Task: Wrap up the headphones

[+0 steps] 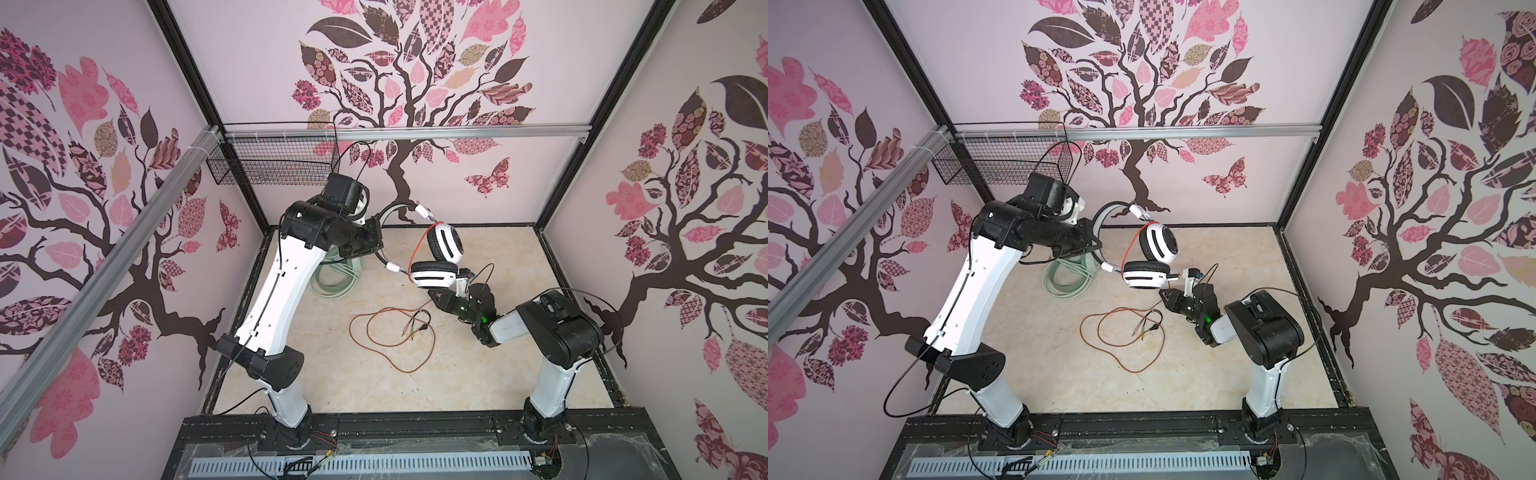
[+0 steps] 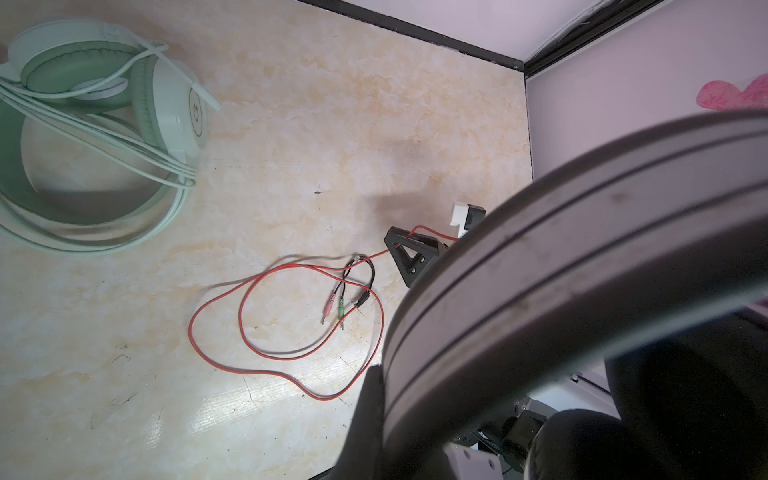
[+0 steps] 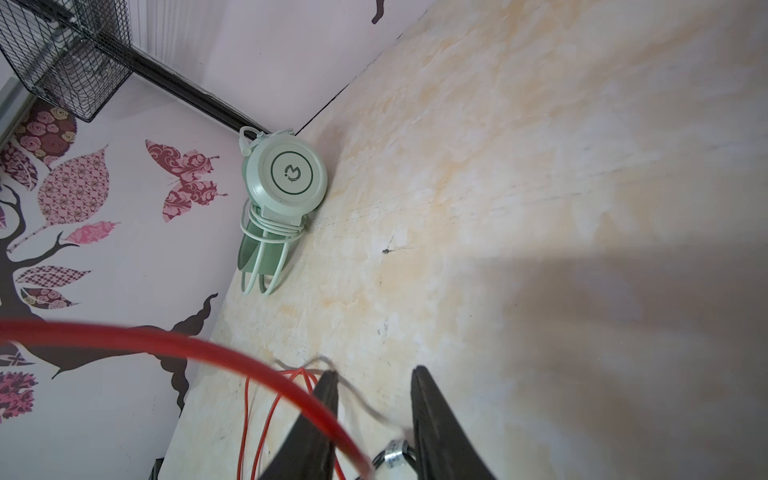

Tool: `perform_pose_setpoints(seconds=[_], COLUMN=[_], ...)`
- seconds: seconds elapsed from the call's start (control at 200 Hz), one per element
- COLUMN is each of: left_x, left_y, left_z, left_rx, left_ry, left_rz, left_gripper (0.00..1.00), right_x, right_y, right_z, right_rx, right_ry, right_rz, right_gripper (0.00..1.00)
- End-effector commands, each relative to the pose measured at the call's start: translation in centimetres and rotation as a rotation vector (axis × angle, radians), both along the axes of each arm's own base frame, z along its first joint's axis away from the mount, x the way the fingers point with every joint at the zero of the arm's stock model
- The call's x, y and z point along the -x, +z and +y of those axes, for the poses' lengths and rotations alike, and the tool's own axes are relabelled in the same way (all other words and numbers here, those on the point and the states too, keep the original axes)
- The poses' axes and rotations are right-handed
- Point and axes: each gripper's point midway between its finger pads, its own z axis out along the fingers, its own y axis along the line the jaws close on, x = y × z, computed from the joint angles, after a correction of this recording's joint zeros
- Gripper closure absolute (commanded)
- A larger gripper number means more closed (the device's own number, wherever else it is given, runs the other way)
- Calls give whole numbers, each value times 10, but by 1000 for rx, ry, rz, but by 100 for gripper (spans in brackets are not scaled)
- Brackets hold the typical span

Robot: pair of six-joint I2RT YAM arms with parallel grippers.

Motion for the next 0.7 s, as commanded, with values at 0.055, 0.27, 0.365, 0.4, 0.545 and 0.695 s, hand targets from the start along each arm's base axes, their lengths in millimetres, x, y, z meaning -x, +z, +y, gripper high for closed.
perform_pose_setpoints(seconds=[0.055,0.27,0.365,0.4,0.545,0.695], left_x=[0,1,0,0,0,1], left_y=[35,33,34,34,35,37], left_z=[-7,-5,-5,-6,-9,-10], left_rx=[96,87,94,99,115,121], left_ry=[-15,-11,-9,-12,-16,-18], left_rz=[-81,-76,-74,-75,-71,-68], left_gripper=[100,100,100,100,100,100], right_x=[5,11,17,19,25,28], right_y=[1,-6,-7,-9,-10,-15], right_z=[22,31,36,36,36,34], right_rx=[-108,-111,-121,-121,-155,-181], right_ry=[14,25,34,32,20,1], right_rz=[-11,8,13,18,24,55], right_gripper=[68,68,68,68,69,71])
